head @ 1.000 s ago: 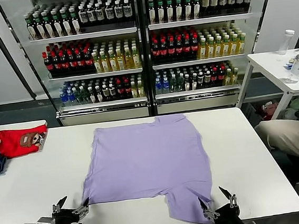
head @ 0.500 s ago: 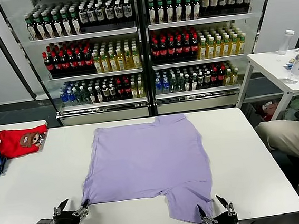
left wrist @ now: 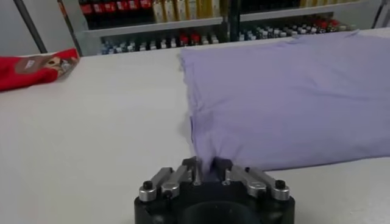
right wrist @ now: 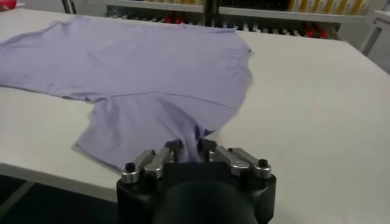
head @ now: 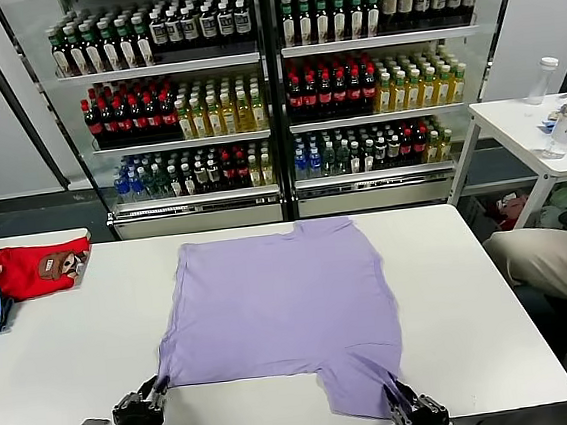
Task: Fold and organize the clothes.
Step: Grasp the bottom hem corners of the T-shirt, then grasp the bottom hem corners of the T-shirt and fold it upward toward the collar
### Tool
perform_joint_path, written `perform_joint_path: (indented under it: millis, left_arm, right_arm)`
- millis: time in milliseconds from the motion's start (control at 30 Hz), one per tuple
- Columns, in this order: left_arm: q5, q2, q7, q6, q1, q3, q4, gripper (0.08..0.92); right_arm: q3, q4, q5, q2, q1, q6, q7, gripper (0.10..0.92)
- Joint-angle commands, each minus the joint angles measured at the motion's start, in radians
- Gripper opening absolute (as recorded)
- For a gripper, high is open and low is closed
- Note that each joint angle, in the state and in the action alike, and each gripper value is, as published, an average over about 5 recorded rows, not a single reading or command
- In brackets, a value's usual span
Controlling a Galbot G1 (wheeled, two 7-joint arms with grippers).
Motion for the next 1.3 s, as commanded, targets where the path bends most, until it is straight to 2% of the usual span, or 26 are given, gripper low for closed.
perform_joint_path:
  millis: [33, 200, 433, 633, 800, 1133, 1300]
  left_arm:
    - [-0.004, 0.002, -0.004, -0.035, 0.039, -0.007, -0.041, 0.169]
    - [-0.011, 0.023, -0.038, -0.041, 0.154, -0.023, -0.130, 0.090]
    - [0.003, 0.053, -0.135, -0.075, 0.381, -0.037, -0.262, 0.088]
    - [0.001, 0.063, -0.187, -0.086, 0.480, -0.151, -0.333, 0.088]
    - [-0.040, 0.061, -0.162, -0.087, 0.393, -0.200, -0.317, 0.088]
    - [0.022, -0.004, -0.129, -0.083, 0.043, 0.031, -0.185, 0.088]
    - [0.093, -0.041, -0.107, -0.099, -0.064, 0.089, -0.075, 0.088]
  right_arm:
    - [0.077, 0.040, 0.015, -0.029, -0.020, 0.032, -0.030, 0.120]
    - [0.279, 0.116, 0.012, -0.082, -0.136, 0.053, -0.053, 0.116]
    - [0.367, 0.190, -0.003, -0.055, -0.342, 0.067, -0.082, 0.116]
    - [0.346, 0.250, -0.043, -0.030, -0.397, 0.072, -0.086, 0.116]
    - [0.287, 0.238, -0.028, -0.021, -0.299, 0.071, -0.079, 0.116]
    - [0.237, 0.096, 0.015, -0.002, -0.050, 0.050, -0.073, 0.116]
    - [0.186, 0.028, 0.025, 0.011, 0.062, 0.036, -0.073, 0.116]
